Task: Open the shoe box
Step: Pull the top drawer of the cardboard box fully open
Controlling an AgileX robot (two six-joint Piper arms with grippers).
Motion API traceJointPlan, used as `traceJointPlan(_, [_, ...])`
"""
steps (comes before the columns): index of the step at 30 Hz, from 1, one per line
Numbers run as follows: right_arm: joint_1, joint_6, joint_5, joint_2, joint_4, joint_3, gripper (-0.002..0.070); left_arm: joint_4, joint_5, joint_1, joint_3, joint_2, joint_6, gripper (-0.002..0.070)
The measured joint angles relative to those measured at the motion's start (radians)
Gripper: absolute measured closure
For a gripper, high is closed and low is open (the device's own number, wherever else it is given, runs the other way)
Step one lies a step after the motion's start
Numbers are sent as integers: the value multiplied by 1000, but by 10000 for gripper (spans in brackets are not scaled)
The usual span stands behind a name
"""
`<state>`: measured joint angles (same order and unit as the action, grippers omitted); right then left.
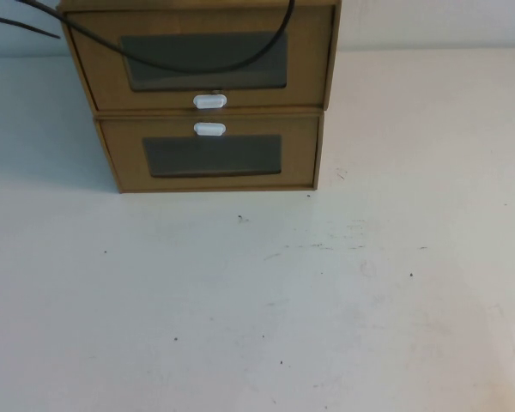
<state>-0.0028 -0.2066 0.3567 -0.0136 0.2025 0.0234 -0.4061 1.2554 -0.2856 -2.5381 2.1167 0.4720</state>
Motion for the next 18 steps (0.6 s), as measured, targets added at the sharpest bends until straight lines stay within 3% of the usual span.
traceJointPlan(18, [0,0,0,0,0,0,689,-2,-12,32,-9,41,-9,680])
